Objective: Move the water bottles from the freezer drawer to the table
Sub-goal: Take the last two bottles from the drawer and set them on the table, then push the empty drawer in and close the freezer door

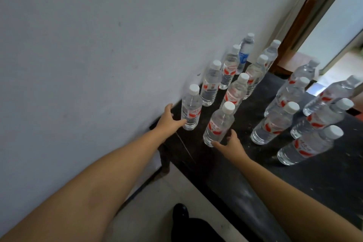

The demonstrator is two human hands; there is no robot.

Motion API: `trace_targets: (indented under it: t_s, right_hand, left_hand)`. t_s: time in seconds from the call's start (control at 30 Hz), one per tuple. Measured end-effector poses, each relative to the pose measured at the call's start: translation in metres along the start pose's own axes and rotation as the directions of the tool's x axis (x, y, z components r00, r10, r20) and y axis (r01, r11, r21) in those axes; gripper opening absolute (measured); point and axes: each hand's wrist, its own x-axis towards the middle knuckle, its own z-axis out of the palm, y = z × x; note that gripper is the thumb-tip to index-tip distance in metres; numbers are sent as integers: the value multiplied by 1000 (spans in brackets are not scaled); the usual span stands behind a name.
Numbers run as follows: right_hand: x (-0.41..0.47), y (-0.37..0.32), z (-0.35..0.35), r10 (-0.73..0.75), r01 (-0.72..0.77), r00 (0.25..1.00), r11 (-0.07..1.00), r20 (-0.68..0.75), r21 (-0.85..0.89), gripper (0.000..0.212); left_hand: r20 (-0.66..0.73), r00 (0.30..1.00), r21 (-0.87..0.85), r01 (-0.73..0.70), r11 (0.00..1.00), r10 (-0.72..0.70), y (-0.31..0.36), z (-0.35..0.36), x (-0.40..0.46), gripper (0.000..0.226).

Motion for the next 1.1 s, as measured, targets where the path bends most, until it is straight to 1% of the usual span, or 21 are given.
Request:
trace_targets:
  t_s: [0.07, 0.1, 0.17, 0.3, 0.37, 0.47, 0.6, 0.7, 0.83, 0.97, 1.03, 1.1]
  right_hand:
    - [-13, 2, 5, 46, -44, 999, 993, 13, -105, 84]
    - [-21, 2, 9, 31, -31, 1000, 991, 2, -129, 77]
    - [-39, -2, 16, -56, 52, 998, 988, -20, -145, 61]
    - [-74, -21, 34, -211, 211, 977, 965, 16, -154, 49]
    - [-89, -33, 45, -303, 313, 950, 928, 78, -203, 43]
    - [-106, -53, 65, -398, 430, 901, 871, 172, -238, 38]
    - [-124, -75, 101, -510, 573, 816, 776, 270, -265, 34]
    - [-137, -93, 132, -534, 647, 754, 707, 384, -286, 34]
    - [-152, -110, 171, -564, 768, 628, 562, 536, -307, 34]
    - [-165, -125, 208, -553, 885, 447, 390, 703, -256, 34]
    - [-172, -130, 223, -529, 930, 345, 305, 776, -206, 34]
    - [-178, -133, 235, -509, 958, 262, 241, 820, -157, 34]
  left_hand:
    - [-14, 1000, 16, -15, 1000, 15, -6, -5, -16, 83]
    - [-26, 999, 21, -22, 1000, 23, -10, -7, -25, 80]
    - [-51, 998, 28, -26, 999, 27, -20, -12, -47, 73]
    - [-110, 992, 81, -49, 996, 57, -41, -27, -96, 60]
    - [-191, 980, 151, -33, 988, 63, -53, -41, -122, 55]
    - [-301, 954, 185, 52, 981, 6, -73, -69, -155, 51]
    - [-397, 916, 161, 123, 979, -49, -98, -103, -197, 49]
    - [-480, 871, 106, 178, 978, -107, -119, -124, -225, 48]
    - [-576, 793, 17, 257, 966, -201, -144, -139, -258, 47]
    - [-688, 657, -110, 324, 940, -307, -163, -147, -289, 46]
    - [-720, 587, -188, 349, 918, -370, -171, -143, -307, 46]
    - [-739, 527, -247, 368, 896, -420, -177, -135, -323, 46]
